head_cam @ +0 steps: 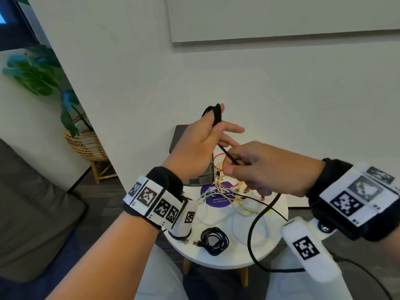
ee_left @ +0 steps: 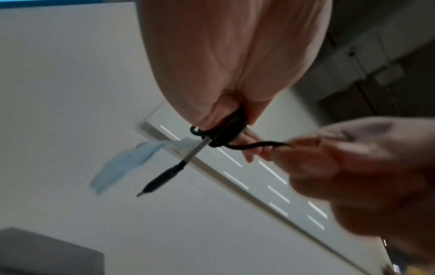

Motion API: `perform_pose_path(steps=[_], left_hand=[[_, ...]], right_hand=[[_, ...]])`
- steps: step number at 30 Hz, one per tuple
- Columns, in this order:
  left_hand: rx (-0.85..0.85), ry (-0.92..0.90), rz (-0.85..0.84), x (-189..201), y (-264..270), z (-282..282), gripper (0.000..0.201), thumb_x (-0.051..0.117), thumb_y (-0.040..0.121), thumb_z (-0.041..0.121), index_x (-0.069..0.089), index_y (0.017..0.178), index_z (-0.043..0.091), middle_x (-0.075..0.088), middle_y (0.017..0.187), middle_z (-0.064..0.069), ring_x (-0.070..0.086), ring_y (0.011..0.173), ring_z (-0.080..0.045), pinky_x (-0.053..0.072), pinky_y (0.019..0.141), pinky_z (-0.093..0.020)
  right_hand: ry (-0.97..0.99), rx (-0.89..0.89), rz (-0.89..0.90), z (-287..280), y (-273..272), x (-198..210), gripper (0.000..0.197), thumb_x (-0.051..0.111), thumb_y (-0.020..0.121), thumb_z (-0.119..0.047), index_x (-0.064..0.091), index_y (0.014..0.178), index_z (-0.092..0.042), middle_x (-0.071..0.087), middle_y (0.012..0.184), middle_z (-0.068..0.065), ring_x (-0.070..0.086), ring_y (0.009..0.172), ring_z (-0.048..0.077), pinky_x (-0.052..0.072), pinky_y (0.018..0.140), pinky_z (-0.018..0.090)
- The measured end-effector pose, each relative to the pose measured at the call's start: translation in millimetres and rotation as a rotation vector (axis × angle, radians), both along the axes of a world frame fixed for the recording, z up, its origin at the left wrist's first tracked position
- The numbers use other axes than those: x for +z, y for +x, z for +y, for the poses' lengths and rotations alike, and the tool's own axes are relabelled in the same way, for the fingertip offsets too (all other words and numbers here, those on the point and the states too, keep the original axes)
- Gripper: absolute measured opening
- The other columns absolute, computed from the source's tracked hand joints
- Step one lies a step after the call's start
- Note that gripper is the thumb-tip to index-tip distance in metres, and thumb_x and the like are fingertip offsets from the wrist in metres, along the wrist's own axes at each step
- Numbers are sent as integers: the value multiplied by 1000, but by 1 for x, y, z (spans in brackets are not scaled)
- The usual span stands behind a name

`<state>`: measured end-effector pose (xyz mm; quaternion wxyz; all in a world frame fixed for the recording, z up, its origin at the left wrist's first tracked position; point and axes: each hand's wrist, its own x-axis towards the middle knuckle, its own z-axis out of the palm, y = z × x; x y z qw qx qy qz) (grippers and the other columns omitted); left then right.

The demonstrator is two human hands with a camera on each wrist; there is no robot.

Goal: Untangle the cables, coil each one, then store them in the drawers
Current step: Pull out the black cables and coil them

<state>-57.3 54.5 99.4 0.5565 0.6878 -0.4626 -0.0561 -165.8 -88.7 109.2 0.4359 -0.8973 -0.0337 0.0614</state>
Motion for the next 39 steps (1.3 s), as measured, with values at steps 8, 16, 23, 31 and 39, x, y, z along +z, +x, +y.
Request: perform_pose_path(steps=[8, 16, 23, 31, 39], left_hand=[[74, 370, -351, 2, 2, -8, 29, 35, 110, 21, 55, 123, 4, 71, 87, 5, 68, 74, -8, 55, 84, -40], [-180, 221, 116, 3, -9, -11, 37, 35, 110, 20, 57, 81, 15, 41, 59, 3, 35, 51, -9, 32, 56, -26], [-367, -59, 576, 1, -12, -4, 41, 37, 108, 19, 58, 129, -10, 30, 56, 10, 19, 48, -3, 14, 46, -19], [-282, -359, 798, -2, -15, 7, 53, 31, 108, 30, 48, 134, -13, 56, 51, 10, 35, 36, -3, 31, 44, -13], [2, -430, 748, -4, -11, 0, 40, 41, 109, 25, 53, 134, -4, 76, 116, -7, 66, 68, -4, 50, 65, -16]], right_hand=[[-608, -17, -111, -17, 1, 20, 24, 60, 100, -29, 64, 88, -8, 61, 71, 7, 53, 44, -1, 41, 50, 16], [-515, -23, -126, -59, -1, 65, 20, 57, 100, -31, 65, 83, -27, 60, 57, 3, 66, 43, 20, 45, 53, 22], [-258, -208, -418, -85, 21, 38, 24, 48, 105, -31, 59, 85, -24, 47, 57, -11, 42, 44, 12, 36, 40, 25], [-304, -30, -349, -43, 28, -39, 27, 35, 108, -37, 53, 92, -24, 53, 70, -14, 48, 61, 4, 38, 62, 22], [-801, 246, -194, -5, 13, -15, 21, 36, 108, -38, 38, 89, -28, 38, 69, -11, 38, 60, 6, 33, 69, 34]])
